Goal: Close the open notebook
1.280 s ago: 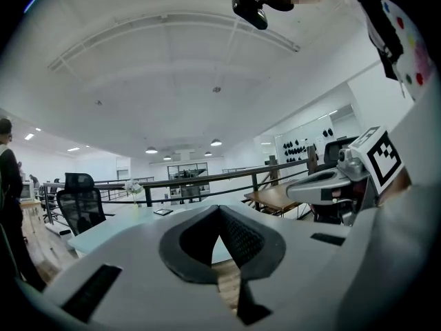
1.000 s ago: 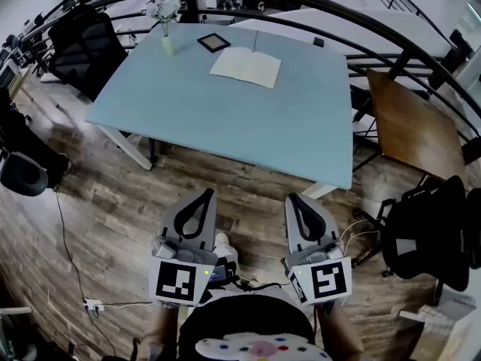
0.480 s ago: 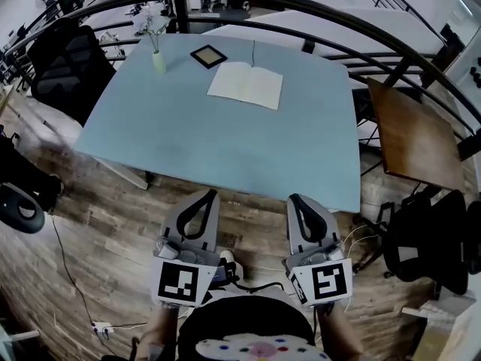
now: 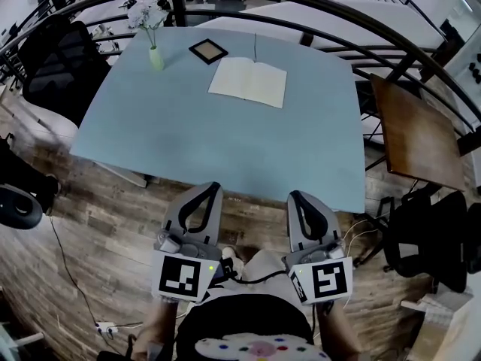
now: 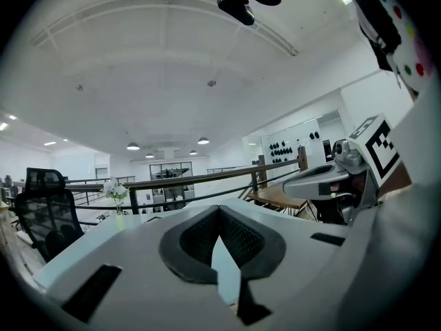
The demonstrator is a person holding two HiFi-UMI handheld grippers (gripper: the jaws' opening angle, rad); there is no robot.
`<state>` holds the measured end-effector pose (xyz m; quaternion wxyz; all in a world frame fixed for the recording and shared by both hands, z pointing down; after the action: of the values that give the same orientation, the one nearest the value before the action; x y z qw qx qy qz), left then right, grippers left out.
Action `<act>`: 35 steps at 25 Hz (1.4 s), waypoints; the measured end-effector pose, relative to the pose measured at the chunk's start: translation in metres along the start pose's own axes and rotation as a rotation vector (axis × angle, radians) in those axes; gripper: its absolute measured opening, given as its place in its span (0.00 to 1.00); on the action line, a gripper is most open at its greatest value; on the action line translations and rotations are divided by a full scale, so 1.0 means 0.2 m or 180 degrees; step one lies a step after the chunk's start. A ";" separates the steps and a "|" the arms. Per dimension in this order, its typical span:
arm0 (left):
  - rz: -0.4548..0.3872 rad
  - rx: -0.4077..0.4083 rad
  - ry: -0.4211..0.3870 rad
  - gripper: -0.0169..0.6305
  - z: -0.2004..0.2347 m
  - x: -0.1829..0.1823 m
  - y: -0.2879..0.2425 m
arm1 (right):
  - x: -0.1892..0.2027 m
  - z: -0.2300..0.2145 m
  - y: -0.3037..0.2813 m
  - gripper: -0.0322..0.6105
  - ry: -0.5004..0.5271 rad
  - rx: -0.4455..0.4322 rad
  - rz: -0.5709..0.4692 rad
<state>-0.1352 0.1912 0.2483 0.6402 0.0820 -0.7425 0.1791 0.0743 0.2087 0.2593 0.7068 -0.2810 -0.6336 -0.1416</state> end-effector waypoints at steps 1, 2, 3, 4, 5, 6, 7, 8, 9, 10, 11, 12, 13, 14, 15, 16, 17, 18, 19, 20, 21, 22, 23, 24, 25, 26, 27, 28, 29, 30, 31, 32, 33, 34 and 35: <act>0.0000 -0.0018 0.0025 0.05 0.01 0.00 -0.01 | 0.00 -0.01 -0.01 0.11 -0.0004 -0.0002 0.0006; 0.0003 -0.0037 0.0056 0.05 0.01 0.01 -0.02 | 0.01 -0.02 -0.02 0.11 -0.0011 -0.0005 0.0012; 0.0008 -0.0055 0.0081 0.05 0.02 0.01 -0.04 | 0.01 -0.03 -0.03 0.11 -0.0016 -0.0007 0.0018; 0.0012 -0.0071 0.0094 0.05 0.02 0.00 -0.05 | 0.00 -0.04 -0.04 0.11 -0.0021 -0.0009 0.0022; 0.0014 -0.0082 0.0096 0.05 0.03 0.00 -0.06 | 0.00 -0.05 -0.05 0.11 -0.0024 -0.0010 0.0021; 0.0013 -0.0090 0.0096 0.05 0.03 -0.01 -0.07 | -0.01 -0.07 -0.06 0.11 -0.0025 -0.0009 0.0016; 0.0011 -0.0096 0.0097 0.05 0.04 -0.02 -0.08 | -0.02 -0.08 -0.07 0.11 -0.0024 -0.0010 0.0008; 0.0006 -0.0103 0.0100 0.05 0.06 -0.03 -0.09 | -0.03 -0.09 -0.09 0.11 -0.0014 -0.0015 0.0001; 0.0000 -0.0113 0.0106 0.05 0.07 -0.04 -0.10 | -0.05 -0.09 -0.11 0.11 0.0006 -0.0026 -0.0001; -0.0004 -0.0125 0.0113 0.05 0.09 -0.05 -0.11 | -0.06 -0.10 -0.13 0.11 0.0028 -0.0042 0.0004; -0.0006 -0.0141 0.0116 0.05 0.10 -0.06 -0.13 | -0.07 -0.12 -0.16 0.11 0.0044 -0.0063 0.0012; -0.0008 -0.0164 0.0113 0.05 0.10 -0.06 -0.16 | -0.07 -0.14 -0.18 0.11 0.0048 -0.0088 0.0016; -0.0011 -0.0192 0.0104 0.05 0.10 -0.07 -0.19 | -0.08 -0.17 -0.20 0.11 0.0045 -0.0115 0.0017; -0.0016 -0.0219 0.0091 0.05 0.10 -0.07 -0.23 | -0.08 -0.20 -0.23 0.11 0.0043 -0.0143 0.0018; -0.0025 -0.0244 0.0076 0.05 0.10 -0.07 -0.26 | -0.08 -0.23 -0.25 0.11 0.0045 -0.0170 0.0026; -0.0030 -0.0266 0.0069 0.05 0.10 -0.07 -0.30 | -0.08 -0.26 -0.28 0.11 0.0050 -0.0194 0.0044; -0.0020 -0.0283 0.0078 0.05 0.10 -0.07 -0.34 | -0.07 -0.30 -0.30 0.11 0.0054 -0.0217 0.0068; 0.0003 -0.0298 0.0101 0.05 0.10 -0.06 -0.37 | -0.07 -0.33 -0.32 0.11 0.0051 -0.0235 0.0085; 0.0031 -0.0312 0.0128 0.05 0.10 -0.06 -0.41 | -0.07 -0.36 -0.35 0.11 0.0034 -0.0246 0.0083; 0.0057 -0.0326 0.0142 0.05 0.10 -0.06 -0.44 | -0.07 -0.39 -0.38 0.11 -0.0004 -0.0249 0.0057; 0.0079 -0.0336 0.0138 0.05 0.10 -0.05 -0.48 | -0.08 -0.41 -0.40 0.11 -0.0049 -0.0248 0.0023; 0.0096 -0.0344 0.0122 0.05 0.10 -0.05 -0.51 | -0.08 -0.44 -0.42 0.11 -0.0075 -0.0254 0.0017; 0.0108 -0.0353 0.0107 0.05 0.09 -0.05 -0.55 | -0.07 -0.48 -0.43 0.11 -0.0064 -0.0274 0.0053; 0.0119 -0.0363 0.0096 0.05 0.09 -0.04 -0.58 | -0.05 -0.51 -0.45 0.11 -0.0036 -0.0301 0.0105; 0.0131 -0.0375 0.0086 0.05 0.08 -0.04 -0.62 | -0.04 -0.54 -0.46 0.11 -0.0023 -0.0322 0.0135; 0.0143 -0.0389 0.0074 0.05 0.08 -0.04 -0.65 | -0.04 -0.57 -0.48 0.11 -0.0032 -0.0336 0.0140; 0.0156 -0.0400 0.0056 0.05 0.08 -0.03 -0.68 | -0.04 -0.60 -0.50 0.11 -0.0052 -0.0346 0.0136; 0.0169 -0.0404 0.0037 0.05 0.07 -0.03 -0.71 | -0.04 -0.62 -0.52 0.11 -0.0080 -0.0352 0.0120; 0.0184 -0.0403 0.0022 0.05 0.07 -0.02 -0.74 | -0.04 -0.65 -0.54 0.11 -0.0103 -0.0357 0.0101; 0.0200 -0.0398 0.0014 0.05 0.06 -0.02 -0.78 | -0.03 -0.67 -0.56 0.11 -0.0112 -0.0365 0.0091; 0.0212 -0.0392 0.0009 0.05 0.06 -0.02 -0.81 | -0.02 -0.70 -0.57 0.11 -0.0104 -0.0381 0.0096; 0.0220 -0.0392 0.0001 0.05 0.06 -0.01 -0.83 | -0.01 -0.72 -0.58 0.11 -0.0079 -0.0404 0.0121; 0.0227 -0.0396 -0.0017 0.05 0.05 -0.01 -0.86 | 0.00 -0.74 -0.59 0.11 -0.0058 -0.0429 0.0150; 0.0236 -0.0403 -0.0046 0.05 0.05 -0.01 -0.88 | 0.00 -0.75 -0.61 0.11 -0.0074 -0.0441 0.0148; 0.0245 -0.0408 -0.0080 0.05 0.05 0.00 -0.91 | 0.00 -0.77 -0.63 0.11 -0.0119 -0.0444 0.0117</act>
<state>-0.0804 0.0203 0.2762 0.6274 0.0144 -0.7630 0.1546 0.1299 0.0196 0.2814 0.6760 -0.3437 -0.6300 -0.1672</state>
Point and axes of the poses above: the fingertips, and each gripper's own axes: y backward along the fingers, z to its left, x out of its underside, the point moved 9 cm from there along y, backward along the fingers, and after that the axes turned 9 degrees about -x, right-handed, at the moved point
